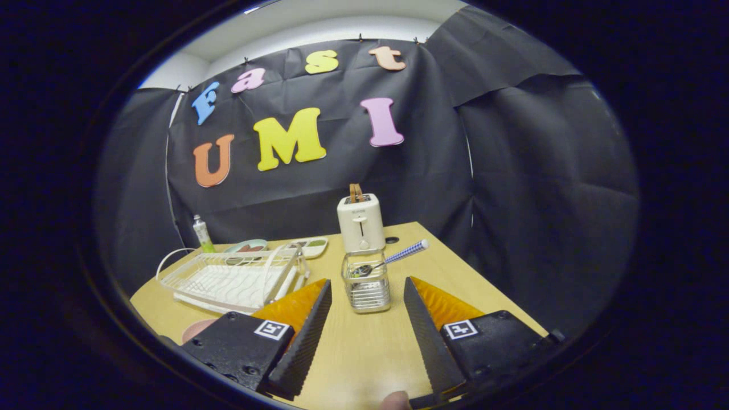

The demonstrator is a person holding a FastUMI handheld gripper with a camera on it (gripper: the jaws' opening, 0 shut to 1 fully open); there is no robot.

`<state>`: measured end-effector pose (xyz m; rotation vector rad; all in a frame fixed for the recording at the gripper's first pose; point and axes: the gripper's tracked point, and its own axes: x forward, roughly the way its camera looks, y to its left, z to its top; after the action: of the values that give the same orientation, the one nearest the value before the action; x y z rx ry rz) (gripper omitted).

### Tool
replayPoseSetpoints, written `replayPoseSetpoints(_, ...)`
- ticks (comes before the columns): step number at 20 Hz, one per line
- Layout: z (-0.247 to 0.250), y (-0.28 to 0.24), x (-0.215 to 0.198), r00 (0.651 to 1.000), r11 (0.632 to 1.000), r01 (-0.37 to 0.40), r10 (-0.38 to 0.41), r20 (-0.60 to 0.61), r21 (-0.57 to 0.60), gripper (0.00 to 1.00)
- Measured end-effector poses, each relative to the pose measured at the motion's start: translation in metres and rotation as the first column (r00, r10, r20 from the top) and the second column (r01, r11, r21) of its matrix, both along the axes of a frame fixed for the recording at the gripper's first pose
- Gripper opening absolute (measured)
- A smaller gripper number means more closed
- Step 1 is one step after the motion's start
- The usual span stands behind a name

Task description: Take the plate from the dish rack, then take the spoon from the basket and place it into the plate.

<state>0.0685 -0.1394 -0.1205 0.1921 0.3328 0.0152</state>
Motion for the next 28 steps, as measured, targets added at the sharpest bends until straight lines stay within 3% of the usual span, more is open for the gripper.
replayPoseSetpoints(11, -0.027, -0.027, 0.088, 0.999, 0.991, -0.035, 0.031, 0.033, 0.13, 0.78)
replayPoseSetpoints(17, -0.024, -0.027, 0.112, 0.999, 0.983, -0.05, 0.045, 0.03, 0.178, 0.55)
replayPoseSetpoints(20, -0.024, -0.02, 0.117, 0.998, 0.976, -0.064, 0.062, 0.016, 0.21, 0.32)
replayPoseSetpoints(22, -0.02, -0.016, 0.117, 0.997, 0.971, -0.074, 0.073, 0.013, 0.228, 0.23)
replayPoseSetpoints(28, -0.014, -0.005, 0.119, 0.996, 0.974, -0.078, 0.085, -0.025, 0.213, 0.13)
